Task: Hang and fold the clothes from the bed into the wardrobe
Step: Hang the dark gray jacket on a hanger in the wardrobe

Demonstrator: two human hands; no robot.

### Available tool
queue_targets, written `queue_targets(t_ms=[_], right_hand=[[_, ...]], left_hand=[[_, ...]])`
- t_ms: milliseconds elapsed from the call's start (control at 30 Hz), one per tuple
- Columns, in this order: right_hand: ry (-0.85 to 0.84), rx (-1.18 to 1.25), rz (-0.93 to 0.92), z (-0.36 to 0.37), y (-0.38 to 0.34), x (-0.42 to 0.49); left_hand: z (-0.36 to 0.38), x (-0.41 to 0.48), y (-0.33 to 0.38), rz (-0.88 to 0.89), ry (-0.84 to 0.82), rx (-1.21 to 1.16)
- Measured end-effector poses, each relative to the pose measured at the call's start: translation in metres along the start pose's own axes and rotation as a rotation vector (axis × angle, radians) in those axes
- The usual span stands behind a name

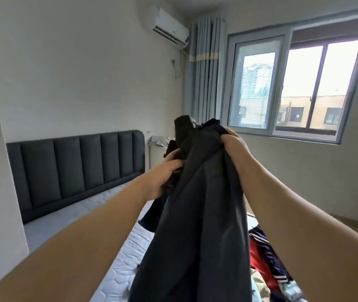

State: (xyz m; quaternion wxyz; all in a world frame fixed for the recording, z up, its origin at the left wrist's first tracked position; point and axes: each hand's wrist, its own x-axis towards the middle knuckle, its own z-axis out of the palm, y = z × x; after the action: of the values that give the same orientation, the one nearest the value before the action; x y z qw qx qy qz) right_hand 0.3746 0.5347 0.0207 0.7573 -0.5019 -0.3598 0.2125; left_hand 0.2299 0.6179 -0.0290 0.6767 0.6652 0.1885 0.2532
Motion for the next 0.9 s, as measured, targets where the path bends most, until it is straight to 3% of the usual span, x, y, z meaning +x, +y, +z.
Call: queue_targets(t_ms=[100, 267, 400, 633, 767, 900], right_hand=[[0.013, 0.038, -0.114, 0.003, -0.037, 0.010], [0.018, 0.071, -0.091, -0.011, -0.032, 0.001], [0.024, -0.071, 0.200, -0.035, 0.031, -0.014], [0.099, -0.381, 0.797, -0.076, 0.188, -0.087], [0.109, -0.202, 1.069, -0.094, 0.246, -0.141], [0.101, 0.004, 1.292, -0.111, 0.283, -0.181]], left_hand=[[0.004, 0.003, 0.027, -0.066, -0.022, 0.027], [0.004, 0.001, 0.043, 0.081, 0.194, 0.071], [-0.008, -0.005, 0.014, 0.141, 0.428, 0.004], [-0.003, -0.036, -0.126, -0.246, 0.298, 0.259], [0.003, -0.060, -0.204, -0.426, 0.329, 0.228], [0.021, -0.082, -0.260, -0.528, 0.110, 0.306]])
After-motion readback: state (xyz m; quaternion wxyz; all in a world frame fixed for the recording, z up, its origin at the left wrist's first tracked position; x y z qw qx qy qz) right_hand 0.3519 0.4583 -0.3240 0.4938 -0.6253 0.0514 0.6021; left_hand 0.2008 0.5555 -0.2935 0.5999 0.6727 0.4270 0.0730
